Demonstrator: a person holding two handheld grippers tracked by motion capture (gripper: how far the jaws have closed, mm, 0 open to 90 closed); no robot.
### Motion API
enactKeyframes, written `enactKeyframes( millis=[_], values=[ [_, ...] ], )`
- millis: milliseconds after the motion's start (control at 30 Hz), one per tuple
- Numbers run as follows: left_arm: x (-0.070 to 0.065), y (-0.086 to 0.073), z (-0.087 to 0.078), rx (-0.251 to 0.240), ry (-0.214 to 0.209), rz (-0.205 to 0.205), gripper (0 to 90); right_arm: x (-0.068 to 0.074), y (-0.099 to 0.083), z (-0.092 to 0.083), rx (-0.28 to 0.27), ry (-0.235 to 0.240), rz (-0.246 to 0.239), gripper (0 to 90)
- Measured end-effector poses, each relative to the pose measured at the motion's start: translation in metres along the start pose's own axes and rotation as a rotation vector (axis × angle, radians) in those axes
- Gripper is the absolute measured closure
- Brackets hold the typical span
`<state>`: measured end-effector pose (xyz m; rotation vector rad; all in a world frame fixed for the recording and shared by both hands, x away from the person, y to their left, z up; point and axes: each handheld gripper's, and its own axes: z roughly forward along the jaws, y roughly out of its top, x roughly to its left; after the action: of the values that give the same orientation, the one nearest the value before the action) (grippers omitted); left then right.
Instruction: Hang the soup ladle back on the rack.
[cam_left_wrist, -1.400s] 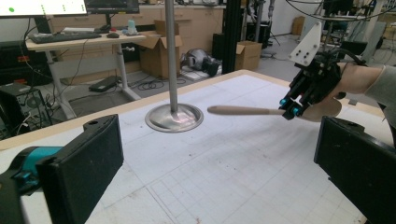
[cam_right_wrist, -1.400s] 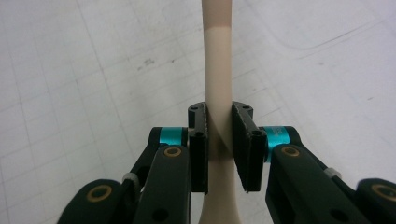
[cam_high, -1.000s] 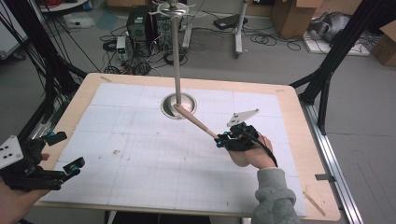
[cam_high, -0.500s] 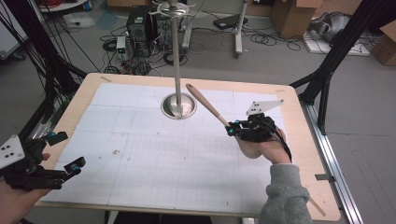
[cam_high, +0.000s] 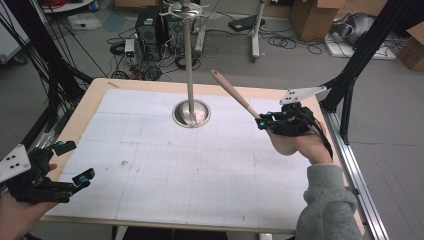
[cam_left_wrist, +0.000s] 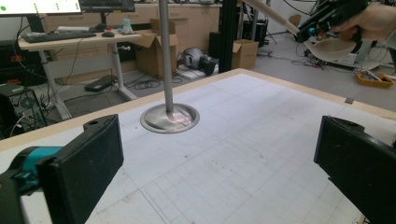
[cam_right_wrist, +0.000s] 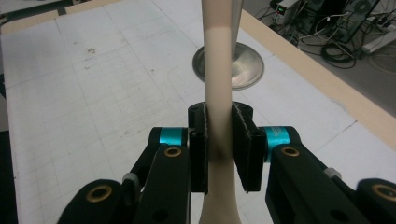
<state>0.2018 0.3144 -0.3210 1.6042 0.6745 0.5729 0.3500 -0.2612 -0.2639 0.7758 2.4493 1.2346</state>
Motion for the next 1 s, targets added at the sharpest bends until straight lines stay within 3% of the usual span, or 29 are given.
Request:
enactKeyframes(
  millis=[633,1000],
  values=[
    [0.002,0.000,-0.005,-0.010,0.006,-0.007,1.8,-0.007,0.056,-0.012,-0.067,-0.062,-0.001,77.6],
    [0.003,0.000,-0.009,-0.015,0.012,-0.012,1.8,-0.011,0.078,-0.012,-0.118,-0.080,0.014,77.6]
  ],
)
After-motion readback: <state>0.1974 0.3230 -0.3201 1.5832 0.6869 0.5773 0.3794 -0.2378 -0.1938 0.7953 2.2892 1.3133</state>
